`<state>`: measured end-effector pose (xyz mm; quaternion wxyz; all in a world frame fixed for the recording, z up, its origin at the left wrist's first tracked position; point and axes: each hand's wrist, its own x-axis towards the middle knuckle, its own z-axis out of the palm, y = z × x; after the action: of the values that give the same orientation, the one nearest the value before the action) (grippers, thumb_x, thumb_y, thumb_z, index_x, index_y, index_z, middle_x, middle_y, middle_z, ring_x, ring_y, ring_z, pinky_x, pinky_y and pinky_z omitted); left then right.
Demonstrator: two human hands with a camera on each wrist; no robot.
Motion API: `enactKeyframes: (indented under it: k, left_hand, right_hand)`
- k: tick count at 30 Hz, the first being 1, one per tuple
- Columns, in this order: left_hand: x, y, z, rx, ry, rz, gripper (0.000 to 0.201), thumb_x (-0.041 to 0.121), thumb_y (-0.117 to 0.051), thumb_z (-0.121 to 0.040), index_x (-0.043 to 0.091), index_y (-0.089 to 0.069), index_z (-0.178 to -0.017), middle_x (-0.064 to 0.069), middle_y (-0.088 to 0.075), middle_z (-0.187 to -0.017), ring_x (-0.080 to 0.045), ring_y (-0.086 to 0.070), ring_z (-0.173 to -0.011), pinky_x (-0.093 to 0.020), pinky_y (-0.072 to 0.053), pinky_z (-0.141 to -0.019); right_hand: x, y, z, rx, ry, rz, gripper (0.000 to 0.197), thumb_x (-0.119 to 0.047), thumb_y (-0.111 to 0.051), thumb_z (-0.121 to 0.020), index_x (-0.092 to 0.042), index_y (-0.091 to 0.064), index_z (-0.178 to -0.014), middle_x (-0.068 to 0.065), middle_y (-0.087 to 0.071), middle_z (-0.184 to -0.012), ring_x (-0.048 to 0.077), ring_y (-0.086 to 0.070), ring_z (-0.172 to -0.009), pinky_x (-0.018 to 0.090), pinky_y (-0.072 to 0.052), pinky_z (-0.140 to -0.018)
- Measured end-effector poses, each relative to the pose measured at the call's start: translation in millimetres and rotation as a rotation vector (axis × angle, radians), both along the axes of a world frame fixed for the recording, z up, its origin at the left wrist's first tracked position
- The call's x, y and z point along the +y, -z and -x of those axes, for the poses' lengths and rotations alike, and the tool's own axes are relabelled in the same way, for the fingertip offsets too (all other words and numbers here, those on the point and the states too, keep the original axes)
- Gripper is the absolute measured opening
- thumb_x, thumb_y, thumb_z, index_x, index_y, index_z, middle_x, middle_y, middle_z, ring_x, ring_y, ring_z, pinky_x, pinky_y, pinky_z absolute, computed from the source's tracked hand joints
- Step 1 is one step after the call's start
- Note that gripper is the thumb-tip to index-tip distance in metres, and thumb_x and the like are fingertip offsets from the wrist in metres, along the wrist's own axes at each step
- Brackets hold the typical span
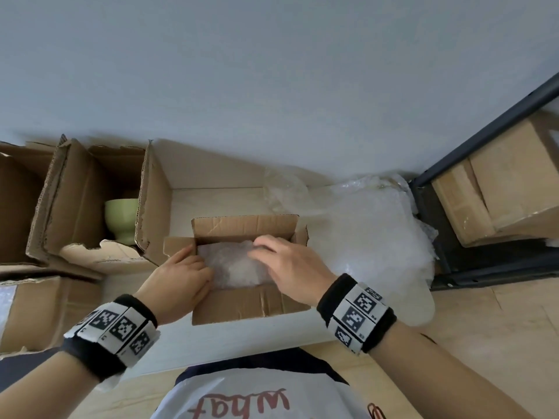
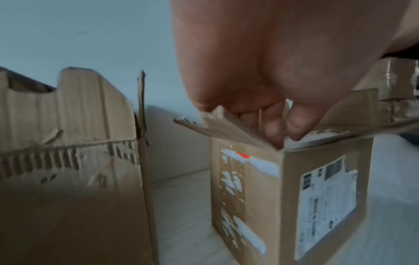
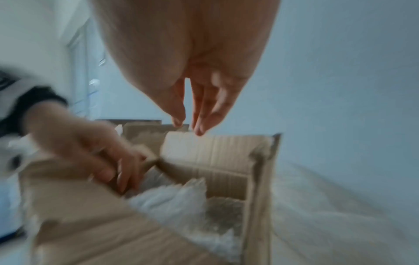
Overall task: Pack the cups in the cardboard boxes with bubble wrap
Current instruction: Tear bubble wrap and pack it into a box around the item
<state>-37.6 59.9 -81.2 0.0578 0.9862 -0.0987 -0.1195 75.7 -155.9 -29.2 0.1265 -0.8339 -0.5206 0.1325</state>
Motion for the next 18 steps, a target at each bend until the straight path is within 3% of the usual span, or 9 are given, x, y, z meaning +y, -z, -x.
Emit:
enactKeyframes:
  k: [2, 4, 6, 8, 11, 14, 18]
  left_hand:
    - [-11.4, -2.4, 5.5, 0.028, -0.071, 0.028, 0.081, 0.063, 0.005, -0.087, 0.026, -0.066, -0.101, 0.008, -0.067, -0.11, -0.012, -0.058, -0.112, -0.034, -0.012, -0.116]
    - [-15.9, -2.5, 11.9, 0.077, -0.13, 0.038, 0.097, 0.069, 0.018, -0.079, 0.029, -0.056, -0.127, 0.008, -0.056, -0.132, -0.011, -0.046, -0.128, -0.036, -0.005, -0.117]
    - [-22.3, 0.6, 13.5, 0.126, -0.151, 0.048, 0.101, 0.072, 0.025, -0.073, 0.034, -0.04, -0.14, 0.01, -0.043, -0.144, -0.01, -0.034, -0.136, -0.04, 0.005, -0.117]
    - [-27.3, 2.3, 13.2, 0.143, -0.157, 0.055, 0.101, 0.072, 0.027, -0.071, 0.037, -0.035, -0.143, 0.01, -0.039, -0.148, -0.013, -0.032, -0.138, -0.042, 0.008, -0.115]
    - [-31.7, 4.5, 13.6, 0.162, -0.157, 0.05, 0.097, 0.071, 0.027, -0.073, 0.04, -0.034, -0.142, 0.011, -0.037, -0.149, -0.011, -0.03, -0.139, -0.048, 0.009, -0.116]
    - [-35.9, 6.3, 13.6, 0.172, -0.16, 0.027, 0.093, 0.067, 0.026, -0.077, 0.042, -0.037, -0.14, 0.012, -0.041, -0.146, -0.009, -0.034, -0.137, -0.054, 0.005, -0.115]
    - [-39.4, 11.1, 16.6, 0.195, -0.179, 0.002, 0.084, 0.064, 0.021, -0.082, 0.045, -0.036, -0.14, 0.013, -0.043, -0.145, -0.007, -0.036, -0.136, -0.052, 0.014, -0.113]
  right_hand:
    - [-26.5, -8.3, -11.0, -0.111, 0.152, -0.232, 0.024, -0.001, -0.056, -0.088, -0.008, -0.064, -0.109, 0.002, -0.061, -0.106, 0.011, -0.055, -0.068, 0.019, -0.043, -0.052]
    - [-51.5, -7.4, -27.4, -0.154, 0.381, -0.313, 0.017, -0.004, -0.056, -0.09, -0.008, -0.064, -0.104, 0.002, -0.061, -0.099, 0.013, -0.057, -0.067, 0.019, -0.038, -0.052]
    - [-84.4, 8.1, -47.5, -0.074, 0.629, -0.211, 0.018, -0.009, -0.053, -0.093, -0.007, -0.062, -0.109, 0.006, -0.06, -0.107, 0.021, -0.062, -0.085, 0.026, -0.043, -0.062]
    - [-114.9, 30.8, -65.6, 0.063, 0.823, -0.004, 0.03, -0.017, -0.054, -0.095, -0.007, -0.055, -0.123, 0.009, -0.054, -0.125, 0.025, -0.055, -0.11, 0.032, -0.047, -0.084]
    - [-147.6, 62.6, -80.9, 0.199, 1.002, 0.251, 0.053, -0.029, -0.056, -0.094, -0.009, -0.038, -0.14, 0.011, -0.034, -0.147, 0.028, -0.037, -0.132, 0.041, -0.036, -0.106]
    - [-161.7, 87.9, -84.9, 0.263, 1.076, 0.383, 0.07, -0.031, -0.058, -0.093, -0.012, -0.02, -0.149, 0.012, -0.014, -0.156, 0.03, -0.022, -0.141, 0.045, -0.027, -0.11]
    - [-163.2, 107.0, -82.6, 0.243, 1.071, 0.384, 0.076, -0.023, -0.063, -0.09, -0.012, -0.017, -0.149, 0.012, -0.011, -0.156, 0.03, -0.025, -0.14, 0.044, -0.031, -0.111]
